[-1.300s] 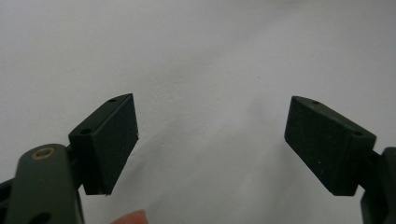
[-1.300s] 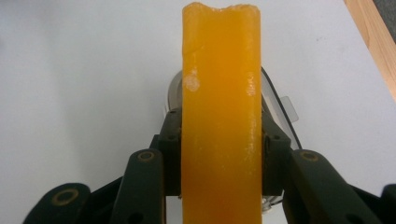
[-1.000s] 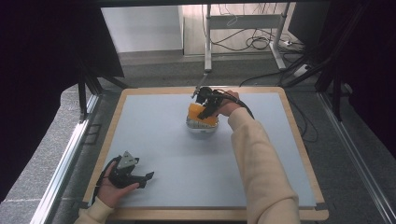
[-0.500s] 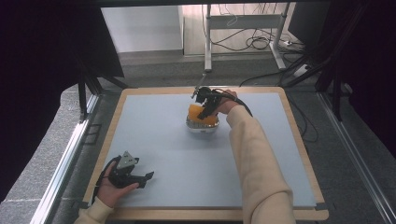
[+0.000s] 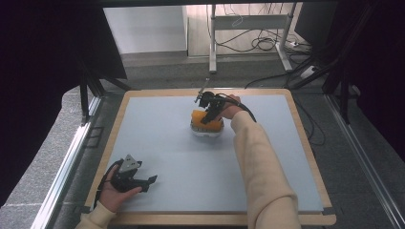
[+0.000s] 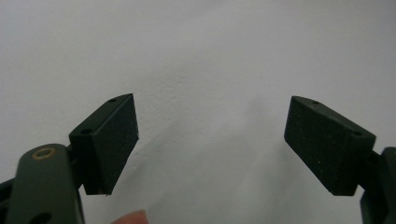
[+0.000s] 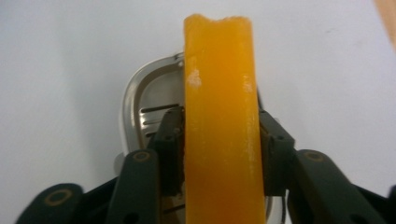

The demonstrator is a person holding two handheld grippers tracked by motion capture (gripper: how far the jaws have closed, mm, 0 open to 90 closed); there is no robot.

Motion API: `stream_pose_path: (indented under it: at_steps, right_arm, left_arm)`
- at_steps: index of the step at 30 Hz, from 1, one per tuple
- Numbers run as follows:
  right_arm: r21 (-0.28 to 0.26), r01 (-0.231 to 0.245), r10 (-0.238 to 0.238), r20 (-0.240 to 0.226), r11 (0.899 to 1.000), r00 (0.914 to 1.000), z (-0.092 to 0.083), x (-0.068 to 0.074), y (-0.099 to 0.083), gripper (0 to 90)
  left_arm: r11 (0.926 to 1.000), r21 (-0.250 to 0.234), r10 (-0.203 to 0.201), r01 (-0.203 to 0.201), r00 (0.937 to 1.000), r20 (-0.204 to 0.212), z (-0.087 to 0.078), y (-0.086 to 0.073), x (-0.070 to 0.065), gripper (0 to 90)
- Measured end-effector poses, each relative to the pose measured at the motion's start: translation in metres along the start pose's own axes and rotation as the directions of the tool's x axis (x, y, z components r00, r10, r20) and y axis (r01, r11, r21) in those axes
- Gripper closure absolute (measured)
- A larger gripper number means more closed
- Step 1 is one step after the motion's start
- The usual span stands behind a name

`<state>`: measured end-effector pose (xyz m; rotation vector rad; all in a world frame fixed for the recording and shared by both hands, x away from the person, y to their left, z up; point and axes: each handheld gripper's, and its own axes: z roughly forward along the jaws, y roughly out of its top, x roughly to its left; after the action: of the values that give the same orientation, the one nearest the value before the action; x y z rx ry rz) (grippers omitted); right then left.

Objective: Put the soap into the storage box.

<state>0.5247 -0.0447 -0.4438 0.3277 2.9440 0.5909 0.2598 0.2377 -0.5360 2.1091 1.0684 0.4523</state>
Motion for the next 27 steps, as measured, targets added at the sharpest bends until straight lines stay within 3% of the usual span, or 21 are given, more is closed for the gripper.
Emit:
stream_pose_path:
  at_steps: [2,7,9,16,22,27]
  right_arm:
    - [-0.016,-0.023,0.023,0.018,1.0,0.9996,-0.001,-0.001,-0.002,44.9]
    - [-0.059,-0.06,0.066,0.103,0.996,0.9925,-0.007,0.0,-0.006,28.4]
    - [-0.084,-0.079,0.09,0.13,0.993,0.9874,-0.011,-0.001,-0.007,26.0]
    - [-0.133,-0.123,0.144,0.153,0.983,0.9778,-0.023,0.003,-0.012,23.9]
    - [-0.198,-0.181,0.207,0.123,0.963,0.9706,-0.032,0.021,-0.022,22.5]
    - [-0.24,-0.204,0.239,0.127,0.949,0.9628,-0.039,0.037,-0.034,21.0]
  left_arm:
    - [1.0,0.001,0.0,0.0,1.0,0.0,0.0,0.0,0.0,17.9]
    - [1.0,0.005,0.003,-0.003,1.0,0.001,0.001,0.0,0.0,17.9]
    - [1.0,0.006,0.002,-0.002,1.0,0.0,0.001,0.0,0.0,17.9]
    - [1.0,0.004,0.001,-0.001,1.0,0.0,0.001,0.0,-0.001,17.9]
    - [1.0,0.005,0.004,-0.004,1.0,-0.002,0.001,0.0,-0.001,17.9]
    - [1.0,0.001,0.005,-0.005,1.0,-0.006,0.001,0.0,-0.002,17.9]
